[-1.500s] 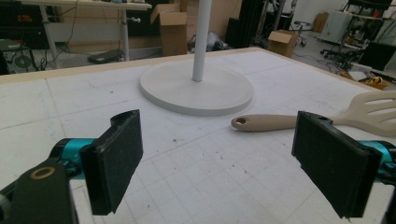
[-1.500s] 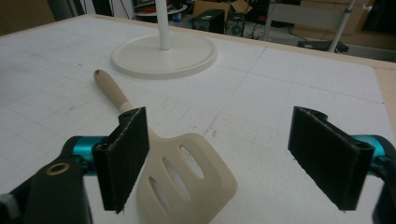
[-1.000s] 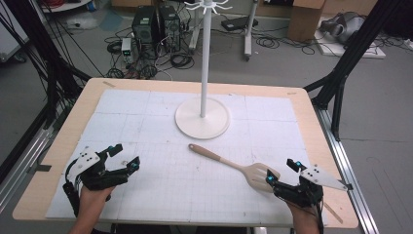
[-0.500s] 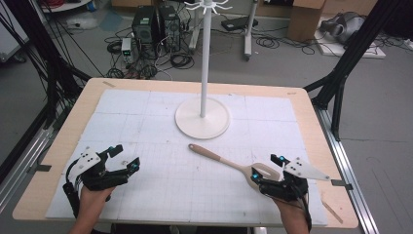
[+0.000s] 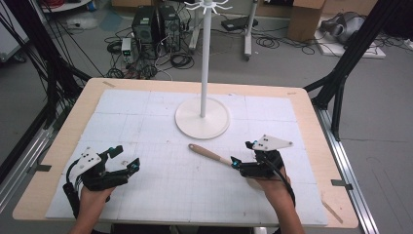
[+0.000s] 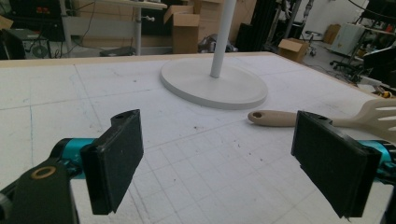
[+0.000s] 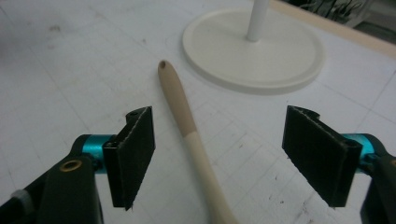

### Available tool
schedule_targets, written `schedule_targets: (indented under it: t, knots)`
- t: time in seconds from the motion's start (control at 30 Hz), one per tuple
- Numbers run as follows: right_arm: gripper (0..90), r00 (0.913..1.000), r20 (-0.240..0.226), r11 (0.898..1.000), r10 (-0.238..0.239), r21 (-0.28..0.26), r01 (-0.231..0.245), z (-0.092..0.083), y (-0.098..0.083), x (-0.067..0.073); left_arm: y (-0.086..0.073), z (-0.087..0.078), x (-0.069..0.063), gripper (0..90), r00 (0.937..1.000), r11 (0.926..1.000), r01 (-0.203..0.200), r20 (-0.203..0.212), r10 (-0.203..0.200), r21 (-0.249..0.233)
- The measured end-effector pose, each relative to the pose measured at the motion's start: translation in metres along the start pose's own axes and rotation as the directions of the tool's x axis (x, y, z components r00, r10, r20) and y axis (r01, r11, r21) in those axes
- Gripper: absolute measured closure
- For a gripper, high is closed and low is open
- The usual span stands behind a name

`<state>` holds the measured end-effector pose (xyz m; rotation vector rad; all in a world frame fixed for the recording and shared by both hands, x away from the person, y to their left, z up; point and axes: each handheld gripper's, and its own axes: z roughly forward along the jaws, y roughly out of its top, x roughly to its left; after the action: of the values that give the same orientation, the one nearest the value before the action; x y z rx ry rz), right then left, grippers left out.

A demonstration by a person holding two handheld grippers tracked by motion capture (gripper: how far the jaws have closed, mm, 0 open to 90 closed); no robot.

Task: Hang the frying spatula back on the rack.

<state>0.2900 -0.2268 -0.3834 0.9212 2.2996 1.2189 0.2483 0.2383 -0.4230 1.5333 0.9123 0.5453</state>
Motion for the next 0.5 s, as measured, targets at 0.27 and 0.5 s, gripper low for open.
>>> schedule_targets:
  t: [0.27, 0.5]
  knots:
    - [35.3, 0.9971, -0.052, 0.981, -0.056, 0.185, 0.065, 0.029, -0.003, -0.007, -0.001, 0.001, 0.0, 17.6, 1.0, 0.9999, 0.005, -0.002, -0.005, 0.009]
    - [55.3, 0.986, -0.104, 0.933, -0.13, 0.325, 0.157, 0.049, -0.007, -0.005, -0.002, 0.002, 0.0, 17.9, 1.0, 0.9998, 0.007, 0.0, -0.007, 0.017]
